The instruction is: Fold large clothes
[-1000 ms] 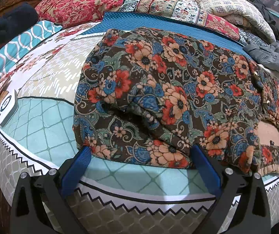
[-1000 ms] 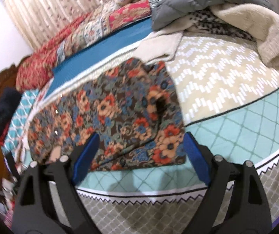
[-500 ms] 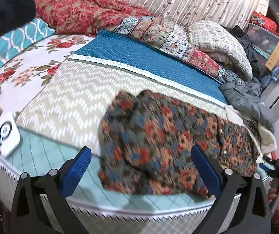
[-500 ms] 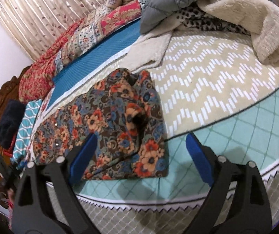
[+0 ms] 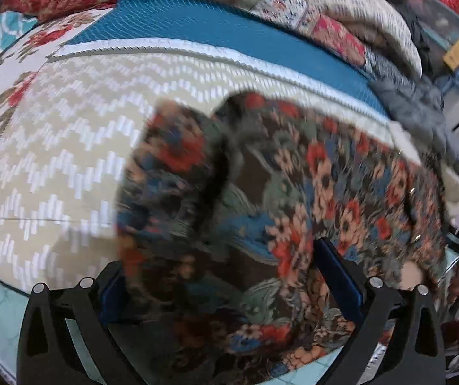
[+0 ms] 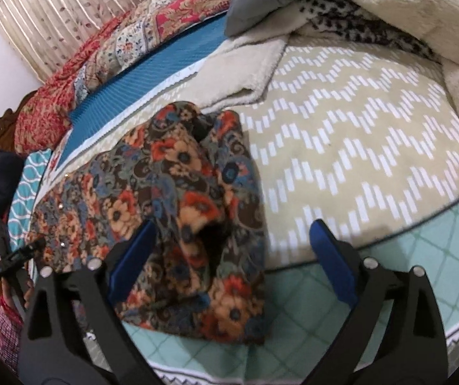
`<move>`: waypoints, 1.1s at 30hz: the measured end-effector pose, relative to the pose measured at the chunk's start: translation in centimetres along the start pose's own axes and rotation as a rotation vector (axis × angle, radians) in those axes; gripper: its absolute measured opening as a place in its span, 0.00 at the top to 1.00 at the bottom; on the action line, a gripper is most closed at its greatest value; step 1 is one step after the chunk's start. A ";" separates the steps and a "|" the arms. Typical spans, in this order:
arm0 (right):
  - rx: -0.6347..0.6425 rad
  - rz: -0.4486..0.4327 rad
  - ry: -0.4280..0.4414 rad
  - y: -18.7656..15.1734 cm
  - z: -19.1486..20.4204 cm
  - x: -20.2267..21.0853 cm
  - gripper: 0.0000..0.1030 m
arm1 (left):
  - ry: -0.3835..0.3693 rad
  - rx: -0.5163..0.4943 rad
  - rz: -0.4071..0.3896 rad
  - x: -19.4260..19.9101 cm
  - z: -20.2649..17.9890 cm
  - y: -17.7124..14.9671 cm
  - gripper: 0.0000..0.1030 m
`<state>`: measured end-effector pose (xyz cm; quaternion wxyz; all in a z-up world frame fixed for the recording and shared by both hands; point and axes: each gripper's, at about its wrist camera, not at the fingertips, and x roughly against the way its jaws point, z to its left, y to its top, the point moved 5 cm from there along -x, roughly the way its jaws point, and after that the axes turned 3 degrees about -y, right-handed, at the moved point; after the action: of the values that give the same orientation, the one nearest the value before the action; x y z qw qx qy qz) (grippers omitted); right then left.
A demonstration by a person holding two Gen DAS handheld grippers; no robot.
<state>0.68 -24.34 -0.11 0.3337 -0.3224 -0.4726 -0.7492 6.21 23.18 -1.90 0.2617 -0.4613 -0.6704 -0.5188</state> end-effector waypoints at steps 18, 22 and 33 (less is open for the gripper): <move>0.341 -0.124 0.308 7.3 22.2 6.6 0.78 | -0.261 0.173 -0.200 6.9 -2.9 3.5 0.71; 0.462 -0.250 0.388 12.5 30.9 9.3 0.78 | -0.229 0.165 -0.358 12.3 -1.3 7.3 0.71; 0.569 -0.227 0.059 18.9 43.8 -8.1 0.28 | 0.379 0.382 -0.401 12.1 15.2 14.2 0.96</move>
<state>27.86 11.48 17.84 0.3385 -0.1390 -0.6866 -0.6283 15.49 42.10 9.63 0.3563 -0.1581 -0.7724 -0.5015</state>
